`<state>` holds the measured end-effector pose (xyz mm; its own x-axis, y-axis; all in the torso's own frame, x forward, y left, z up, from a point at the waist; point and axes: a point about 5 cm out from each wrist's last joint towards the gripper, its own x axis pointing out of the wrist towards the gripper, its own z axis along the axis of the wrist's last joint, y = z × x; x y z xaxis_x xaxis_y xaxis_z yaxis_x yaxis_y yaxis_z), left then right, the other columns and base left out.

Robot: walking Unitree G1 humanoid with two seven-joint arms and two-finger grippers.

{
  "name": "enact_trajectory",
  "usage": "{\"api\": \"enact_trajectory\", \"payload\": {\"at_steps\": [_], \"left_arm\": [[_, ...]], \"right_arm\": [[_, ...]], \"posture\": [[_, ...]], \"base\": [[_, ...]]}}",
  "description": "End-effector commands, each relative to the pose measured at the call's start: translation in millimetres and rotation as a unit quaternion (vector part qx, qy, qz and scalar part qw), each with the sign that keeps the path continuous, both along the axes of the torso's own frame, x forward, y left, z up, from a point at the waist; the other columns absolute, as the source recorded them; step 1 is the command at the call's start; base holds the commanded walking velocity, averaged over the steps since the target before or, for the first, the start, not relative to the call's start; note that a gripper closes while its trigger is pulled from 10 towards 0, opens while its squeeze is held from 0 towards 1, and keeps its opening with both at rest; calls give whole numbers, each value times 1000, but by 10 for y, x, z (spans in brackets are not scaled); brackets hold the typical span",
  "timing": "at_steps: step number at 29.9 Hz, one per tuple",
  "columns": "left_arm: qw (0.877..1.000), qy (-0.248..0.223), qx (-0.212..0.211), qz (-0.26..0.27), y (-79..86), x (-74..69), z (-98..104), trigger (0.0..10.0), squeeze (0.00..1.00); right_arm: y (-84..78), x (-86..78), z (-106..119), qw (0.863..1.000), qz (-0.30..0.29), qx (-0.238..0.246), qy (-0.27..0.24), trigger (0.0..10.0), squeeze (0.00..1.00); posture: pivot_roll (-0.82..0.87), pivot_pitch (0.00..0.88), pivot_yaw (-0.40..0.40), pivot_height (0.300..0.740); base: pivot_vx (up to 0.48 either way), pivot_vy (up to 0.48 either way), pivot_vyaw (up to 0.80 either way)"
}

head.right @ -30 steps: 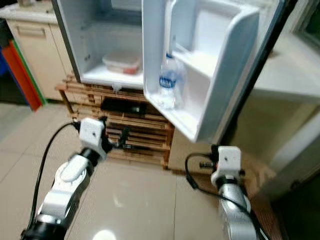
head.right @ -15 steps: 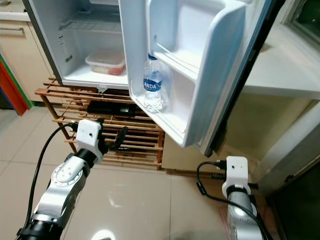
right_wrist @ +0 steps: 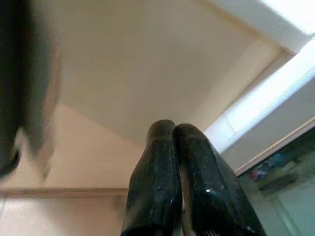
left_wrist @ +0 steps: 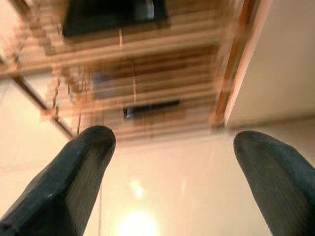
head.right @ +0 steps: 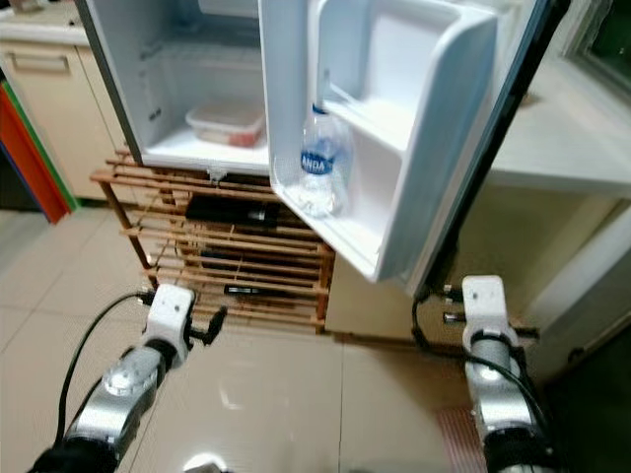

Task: Restocking fridge

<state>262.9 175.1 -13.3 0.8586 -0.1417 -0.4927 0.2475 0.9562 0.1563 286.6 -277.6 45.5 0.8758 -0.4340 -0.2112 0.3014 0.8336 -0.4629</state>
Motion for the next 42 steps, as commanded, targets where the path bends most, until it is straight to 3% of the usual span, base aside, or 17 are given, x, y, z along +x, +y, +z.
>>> {"api": "enact_trajectory", "payload": {"at_steps": [1, 2, 4, 8, 16, 17, 19, 23, 27, 31, 32, 33, 34, 35, 36, 37, 42], "left_arm": [[999, 28, 18, -12, -37, -60, -112, 10000, 0], [998, 52, 17, -17, -49, -118, -190, 10000, 0], [996, 53, 52, -47, -83, -149, -229, 10000, 0], [990, 58, 68, -105, -203, -199, -283, 10000, 0], [982, 89, 72, -147, -305, -255, -351, 10000, 0], [982, 103, 71, -142, -298, -289, -385, 10000, 0], [980, 138, 58, -128, -246, -357, -445, 10000, 0], [978, 156, 52, -125, -216, -389, -471, 10000, 0], [960, 238, 73, -129, -192, -553, -600, 10000, 0], [948, 289, 74, -109, -167, -690, -682, 10000, 0], [947, 297, 66, -100, -165, -706, -691, 10000, 0], [947, 297, 66, -100, -165, -706, -691, 10000, 0], [946, 305, 56, -90, -170, -721, -699, 10000, 0], [944, 318, 39, -80, -197, -733, -705, 10000, 0], [944, 318, 39, -80, -197, -733, -705, 10000, 0], [944, 318, 30, -79, -248, -710, -696, 10000, 0], [949, 303, 15, -89, -398, -620, -650, 10000, 0]], "right_arm": [[-137, 99, 175, 999, -23, -23, -28, 10000, 0], [-181, 187, 299, 998, -30, -27, -49, 10000, 0], [-214, 273, 427, 996, -37, -24, -73, 10000, 0], [-232, 388, 601, 992, -48, 10, -113, 10000, 0], [-17, 594, 850, 979, 22, 104, -176, 10000, 0], [68, 634, 909, 970, 52, 144, -188, 10000, 0], [202, 643, 956, 954, 108, 206, -188, 10000, 0], [256, 620, 972, 944, 140, 236, -182, 10000, 0], [334, 422, 1024, 920, 235, 276, -147, 10000, 0], [558, 61, 1050, 859, 365, 352, -69, 10000, 0], [679, -96, 1044, 830, 408, 378, -41, 10000, 0], [679, -96, 1044, 830, 408, 378, -41, 10000, 0], [842, -309, 1057, 785, 463, 411, -9, 10000, 0], [1092, -690, 1106, 701, 536, 469, 34, 10000, 0], [1092, -690, 1106, 701, 536, 469, 34, 10000, 0], [1142, -819, 1077, 677, 544, 493, 53, 10000, 0], [984, -675, 1020, 699, 493, 517, 31, 10000, 0]], "posture": [[-18, 0, -30, 711], [-22, 0, -25, 711], [-28, 0, -14, 711], [-39, 0, -5, 711], [-43, 0, 3, 711], [-46, 0, 4, 711], [-53, 0, 10, 711], [-68, 0, 15, 711], [-99, 0, 22, 711], [-130, 0, 26, 711], [-134, 0, 26, 711], [-134, 0, 26, 711], [-138, 0, 26, 711], [-141, 0, 25, 711], [-141, 0, 25, 711], [-143, 0, 23, 711], [-141, 0, 24, 711]], "base": [[0, 0, 0], [0, 0, 0], [0, 0, 0], [0, 0, 0], [0, 0, 0], [0, 0, 0], [0, 0, 0], [0, 0, 0], [0, 0, 0], [0, 0, 0], [0, 0, 0], [0, 0, 0], [0, 0, 0], [0, 0, 0], [0, 0, 0], [0, 0, 0], [0, 0, 0]]}}
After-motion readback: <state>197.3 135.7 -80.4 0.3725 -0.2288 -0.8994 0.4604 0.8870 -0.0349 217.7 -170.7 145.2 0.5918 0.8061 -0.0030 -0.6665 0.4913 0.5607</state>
